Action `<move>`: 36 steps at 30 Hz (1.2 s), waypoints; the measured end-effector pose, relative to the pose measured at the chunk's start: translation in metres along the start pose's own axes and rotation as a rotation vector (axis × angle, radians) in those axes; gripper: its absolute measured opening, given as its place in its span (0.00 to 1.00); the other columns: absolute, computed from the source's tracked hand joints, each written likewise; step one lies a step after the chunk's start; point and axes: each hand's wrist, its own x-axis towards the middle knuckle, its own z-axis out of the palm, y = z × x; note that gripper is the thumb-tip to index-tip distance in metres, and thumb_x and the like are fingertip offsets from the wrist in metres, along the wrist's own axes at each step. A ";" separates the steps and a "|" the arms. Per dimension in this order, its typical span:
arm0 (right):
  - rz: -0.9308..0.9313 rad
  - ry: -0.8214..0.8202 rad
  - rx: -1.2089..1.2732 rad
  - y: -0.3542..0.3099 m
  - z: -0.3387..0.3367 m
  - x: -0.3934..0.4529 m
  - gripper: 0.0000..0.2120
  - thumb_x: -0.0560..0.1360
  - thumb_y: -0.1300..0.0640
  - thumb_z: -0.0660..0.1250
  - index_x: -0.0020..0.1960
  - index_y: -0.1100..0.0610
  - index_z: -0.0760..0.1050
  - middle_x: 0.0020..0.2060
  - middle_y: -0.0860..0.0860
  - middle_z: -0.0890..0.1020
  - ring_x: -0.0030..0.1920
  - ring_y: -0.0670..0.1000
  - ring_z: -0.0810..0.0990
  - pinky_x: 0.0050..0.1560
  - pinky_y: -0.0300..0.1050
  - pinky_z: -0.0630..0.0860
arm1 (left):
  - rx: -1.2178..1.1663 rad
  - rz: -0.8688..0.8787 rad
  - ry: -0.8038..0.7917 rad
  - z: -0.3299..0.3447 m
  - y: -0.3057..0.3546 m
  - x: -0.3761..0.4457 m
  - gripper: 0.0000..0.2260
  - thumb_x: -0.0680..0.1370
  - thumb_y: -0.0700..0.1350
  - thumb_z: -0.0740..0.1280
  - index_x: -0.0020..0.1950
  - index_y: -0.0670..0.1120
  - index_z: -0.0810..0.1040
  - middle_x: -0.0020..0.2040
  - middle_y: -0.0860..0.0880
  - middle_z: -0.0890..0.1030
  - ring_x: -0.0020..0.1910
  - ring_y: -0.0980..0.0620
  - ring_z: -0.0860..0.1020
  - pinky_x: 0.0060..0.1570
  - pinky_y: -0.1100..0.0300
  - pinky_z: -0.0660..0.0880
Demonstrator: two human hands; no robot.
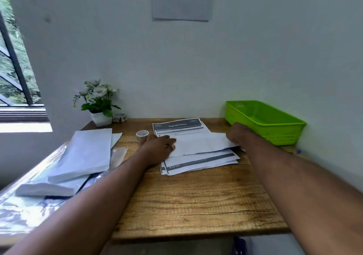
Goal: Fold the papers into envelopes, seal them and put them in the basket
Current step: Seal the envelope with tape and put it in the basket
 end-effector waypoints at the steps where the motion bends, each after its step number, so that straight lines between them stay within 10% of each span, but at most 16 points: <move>1: -0.004 -0.015 0.076 0.001 -0.004 0.000 0.18 0.78 0.61 0.58 0.66 0.66 0.70 0.66 0.63 0.73 0.65 0.62 0.72 0.59 0.48 0.72 | -0.027 0.009 0.012 0.001 -0.003 0.002 0.20 0.81 0.60 0.52 0.73 0.65 0.63 0.77 0.58 0.61 0.76 0.43 0.55 0.73 0.40 0.48; 7: 0.144 -0.188 0.550 0.001 -0.030 -0.007 0.14 0.77 0.53 0.66 0.35 0.59 0.73 0.38 0.57 0.80 0.33 0.54 0.73 0.35 0.42 0.67 | -0.035 0.006 0.051 0.006 -0.007 0.009 0.19 0.81 0.58 0.55 0.73 0.63 0.65 0.76 0.57 0.64 0.76 0.45 0.59 0.74 0.44 0.51; 11: 0.203 -0.282 0.697 0.002 -0.054 -0.004 0.15 0.71 0.56 0.72 0.54 0.62 0.79 0.50 0.57 0.80 0.49 0.56 0.78 0.50 0.48 0.76 | -0.156 0.099 0.362 0.002 -0.003 -0.002 0.13 0.80 0.51 0.64 0.64 0.54 0.79 0.65 0.53 0.78 0.65 0.49 0.74 0.66 0.50 0.66; 14: 0.061 -0.232 0.812 -0.009 -0.075 -0.015 0.04 0.71 0.66 0.71 0.43 0.59 0.79 0.44 0.56 0.79 0.47 0.56 0.76 0.37 0.45 0.72 | -0.287 0.357 0.710 -0.003 0.021 -0.026 0.12 0.78 0.52 0.63 0.47 0.48 0.84 0.40 0.52 0.84 0.40 0.52 0.79 0.43 0.54 0.77; 20: -0.218 -0.026 1.098 -0.038 -0.113 -0.018 0.11 0.68 0.73 0.71 0.34 0.60 0.75 0.31 0.55 0.78 0.34 0.54 0.78 0.28 0.41 0.77 | -1.050 0.028 -0.020 -0.032 0.119 -0.041 0.36 0.74 0.71 0.51 0.48 0.41 0.81 0.33 0.37 0.82 0.24 0.47 0.75 0.23 0.64 0.68; 25: -0.255 -0.032 1.238 -0.024 -0.137 -0.021 0.08 0.69 0.72 0.70 0.38 0.62 0.77 0.31 0.55 0.80 0.28 0.50 0.78 0.26 0.39 0.78 | -1.962 -0.233 0.089 -0.076 0.137 0.026 0.14 0.82 0.51 0.60 0.57 0.39 0.72 0.45 0.38 0.80 0.36 0.44 0.79 0.23 0.60 0.76; 31: -0.157 -0.041 1.141 0.042 -0.149 0.019 0.33 0.67 0.76 0.71 0.65 0.52 0.68 0.50 0.61 0.79 0.34 0.54 0.79 0.31 0.45 0.78 | -1.849 -0.135 0.167 -0.100 0.180 0.096 0.04 0.79 0.33 0.63 0.48 0.41 0.74 0.45 0.42 0.80 0.37 0.46 0.80 0.27 0.57 0.80; 36: -0.030 -0.038 0.959 0.089 -0.136 0.051 0.31 0.65 0.79 0.70 0.65 0.61 0.68 0.39 0.61 0.79 0.32 0.56 0.78 0.30 0.46 0.79 | -1.623 -0.080 0.162 -0.083 0.232 0.146 0.05 0.78 0.32 0.65 0.51 0.40 0.77 0.49 0.40 0.82 0.39 0.45 0.81 0.36 0.50 0.80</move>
